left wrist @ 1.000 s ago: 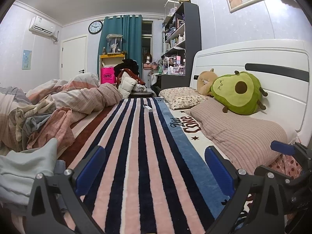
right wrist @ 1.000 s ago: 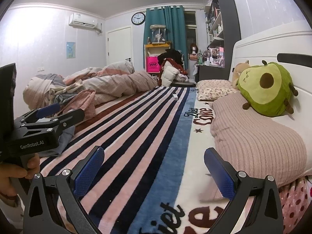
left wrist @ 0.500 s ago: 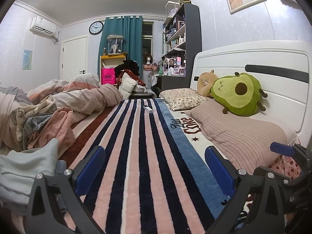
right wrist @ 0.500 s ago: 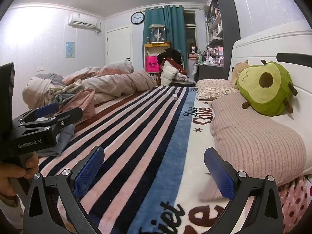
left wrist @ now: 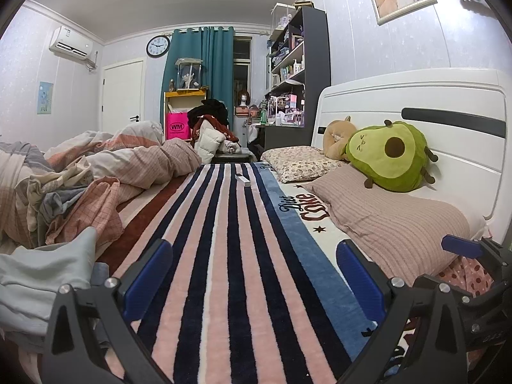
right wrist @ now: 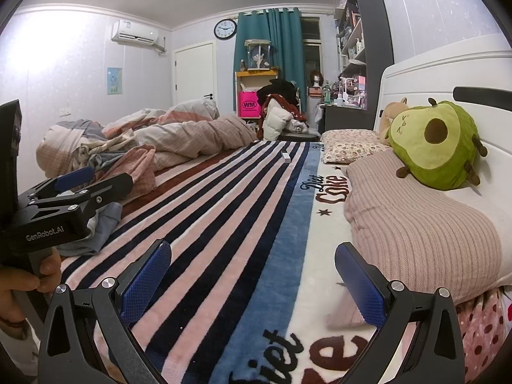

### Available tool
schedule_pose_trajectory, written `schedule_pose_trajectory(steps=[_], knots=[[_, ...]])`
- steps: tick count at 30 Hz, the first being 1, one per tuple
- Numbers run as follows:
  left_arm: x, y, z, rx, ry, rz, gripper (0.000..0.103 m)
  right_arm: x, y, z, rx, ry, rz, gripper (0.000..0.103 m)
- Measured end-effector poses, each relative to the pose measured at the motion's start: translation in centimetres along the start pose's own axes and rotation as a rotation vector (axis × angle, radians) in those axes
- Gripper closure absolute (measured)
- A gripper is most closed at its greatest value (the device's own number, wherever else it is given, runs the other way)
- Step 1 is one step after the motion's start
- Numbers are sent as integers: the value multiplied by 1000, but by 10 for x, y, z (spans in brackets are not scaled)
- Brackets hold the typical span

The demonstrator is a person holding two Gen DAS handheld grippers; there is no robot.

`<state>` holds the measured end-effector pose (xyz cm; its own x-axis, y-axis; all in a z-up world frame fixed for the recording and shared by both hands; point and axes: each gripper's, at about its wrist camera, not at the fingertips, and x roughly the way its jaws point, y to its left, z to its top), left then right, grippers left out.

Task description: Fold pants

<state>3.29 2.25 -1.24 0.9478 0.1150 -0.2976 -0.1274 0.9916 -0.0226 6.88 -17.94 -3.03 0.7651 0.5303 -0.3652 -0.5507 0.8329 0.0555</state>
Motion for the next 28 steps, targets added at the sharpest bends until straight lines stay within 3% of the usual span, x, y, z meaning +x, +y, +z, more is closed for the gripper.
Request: schedule_pose_trajectory(steps=[28], knots=[[-3, -6, -1, -2, 10, 6, 1, 0, -2, 1, -2, 2, 2, 1]])
